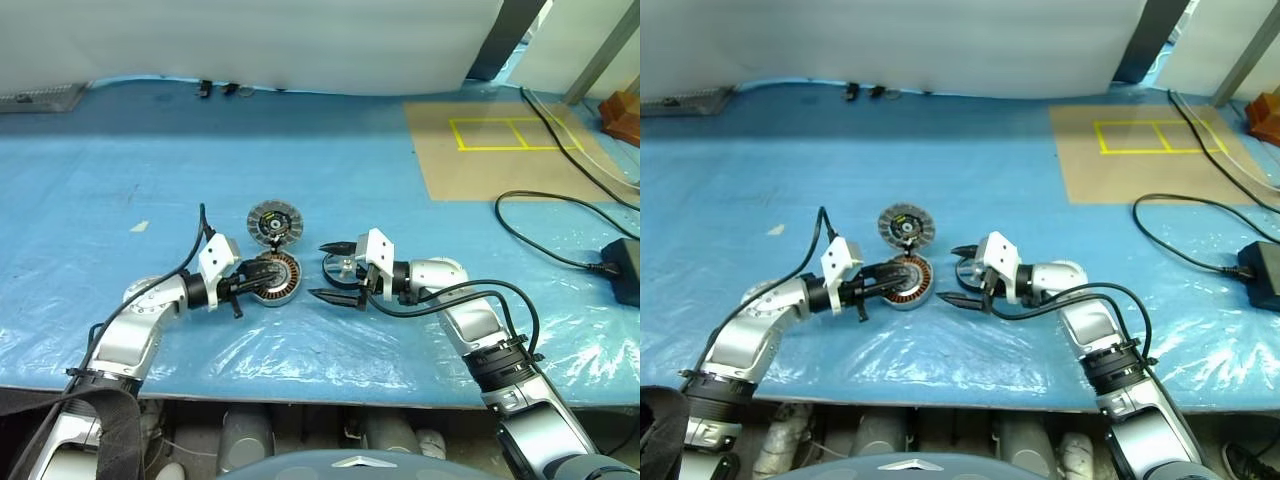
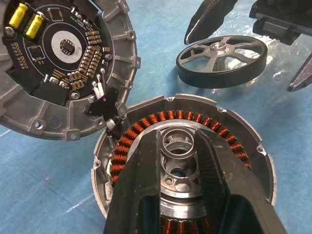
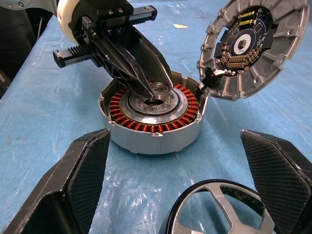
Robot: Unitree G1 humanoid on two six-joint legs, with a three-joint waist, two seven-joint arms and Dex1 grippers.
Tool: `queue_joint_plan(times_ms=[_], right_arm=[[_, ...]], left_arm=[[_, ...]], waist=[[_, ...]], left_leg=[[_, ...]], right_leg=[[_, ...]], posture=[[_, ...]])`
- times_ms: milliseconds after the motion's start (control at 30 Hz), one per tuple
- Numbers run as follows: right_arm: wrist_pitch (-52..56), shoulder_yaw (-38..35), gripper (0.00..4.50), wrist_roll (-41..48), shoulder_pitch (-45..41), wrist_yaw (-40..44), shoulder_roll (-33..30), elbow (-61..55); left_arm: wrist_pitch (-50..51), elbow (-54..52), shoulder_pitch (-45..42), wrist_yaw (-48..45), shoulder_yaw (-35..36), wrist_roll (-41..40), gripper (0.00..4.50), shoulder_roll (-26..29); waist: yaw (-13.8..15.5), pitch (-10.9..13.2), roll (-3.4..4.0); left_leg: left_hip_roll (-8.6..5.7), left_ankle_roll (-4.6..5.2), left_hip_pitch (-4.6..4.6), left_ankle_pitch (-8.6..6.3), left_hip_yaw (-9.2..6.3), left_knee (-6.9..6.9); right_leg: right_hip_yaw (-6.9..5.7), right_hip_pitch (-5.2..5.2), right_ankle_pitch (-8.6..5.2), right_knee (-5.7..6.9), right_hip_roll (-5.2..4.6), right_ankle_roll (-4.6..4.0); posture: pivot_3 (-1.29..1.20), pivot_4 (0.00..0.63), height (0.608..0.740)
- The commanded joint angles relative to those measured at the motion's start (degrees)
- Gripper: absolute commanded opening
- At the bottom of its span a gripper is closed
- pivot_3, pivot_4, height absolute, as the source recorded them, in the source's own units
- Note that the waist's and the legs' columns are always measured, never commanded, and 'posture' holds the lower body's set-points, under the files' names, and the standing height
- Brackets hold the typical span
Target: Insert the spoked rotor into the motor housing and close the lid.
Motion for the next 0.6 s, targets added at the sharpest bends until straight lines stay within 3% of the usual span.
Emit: queue_joint_plan(times_ms=[33, 600], right_arm=[[-0.9, -0.6, 4.50, 0.3, -0.9, -0.3, 0.3, -1.4], [-0.8, -0.3, 4.50, 0.2, -1.0, -0.7, 0.2, -1.4]], left_arm=[[0.7, -1.1, -1.3, 0.2, -0.2, 0.8, 0.70, 0.9], [3.8, -2.2, -1.8, 0.2, -0.7, 2.0, 0.70, 1.7]], waist=[[0.0, 0.0, 0.00], [0.0, 0.0, 0.00]], left_leg=[[0.00, 0.00, 0.00, 0.00, 0.00, 0.00], [0.00, 0.03, 0.00, 0.03, 0.00, 0.04]], right_leg=[[0.00, 0.00, 0.00, 0.01, 0.00, 0.00], [0.00, 0.00, 0.00, 0.06, 0.00, 0.00]], posture=[[0.00, 0.150, 0.740], [0.00, 0.150, 0.740]])
